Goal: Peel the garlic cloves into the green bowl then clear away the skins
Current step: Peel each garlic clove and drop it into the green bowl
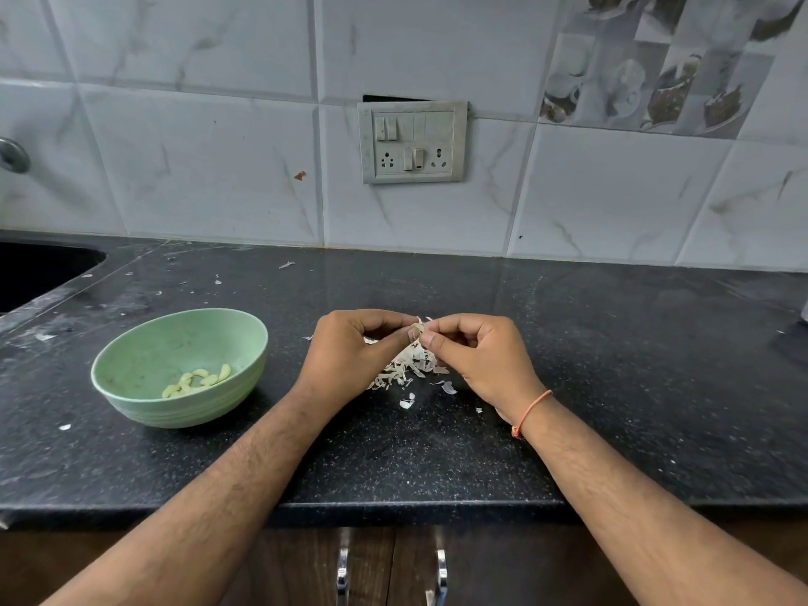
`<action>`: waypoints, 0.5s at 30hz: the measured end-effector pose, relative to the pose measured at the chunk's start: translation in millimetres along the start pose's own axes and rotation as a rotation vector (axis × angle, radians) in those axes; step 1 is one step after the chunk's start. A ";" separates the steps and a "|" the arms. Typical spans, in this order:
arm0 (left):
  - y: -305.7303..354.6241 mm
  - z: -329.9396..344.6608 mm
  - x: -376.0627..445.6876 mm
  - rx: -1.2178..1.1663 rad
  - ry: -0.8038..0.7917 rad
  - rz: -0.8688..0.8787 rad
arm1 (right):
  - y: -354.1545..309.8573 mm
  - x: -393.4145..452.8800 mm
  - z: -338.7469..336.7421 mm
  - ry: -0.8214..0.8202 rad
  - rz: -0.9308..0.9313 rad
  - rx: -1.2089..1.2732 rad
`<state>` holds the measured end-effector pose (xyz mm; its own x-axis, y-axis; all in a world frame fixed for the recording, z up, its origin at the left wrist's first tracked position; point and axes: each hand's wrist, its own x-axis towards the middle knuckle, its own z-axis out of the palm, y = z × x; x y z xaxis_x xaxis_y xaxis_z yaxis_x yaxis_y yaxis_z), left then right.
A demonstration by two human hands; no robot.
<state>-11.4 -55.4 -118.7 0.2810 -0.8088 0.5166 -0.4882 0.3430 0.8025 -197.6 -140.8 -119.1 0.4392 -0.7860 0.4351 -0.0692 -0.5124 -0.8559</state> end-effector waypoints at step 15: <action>0.4 -2.3 1.4 -0.425 -0.164 -0.290 | 3.8 3.3 -9.4 -0.023 -0.095 -0.097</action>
<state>-9.4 -55.3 -116.9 0.2051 -0.9514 0.2295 -0.0227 0.2298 0.9730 -204.8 -148.6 -118.3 0.4682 -0.7249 0.5053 -0.1125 -0.6161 -0.7796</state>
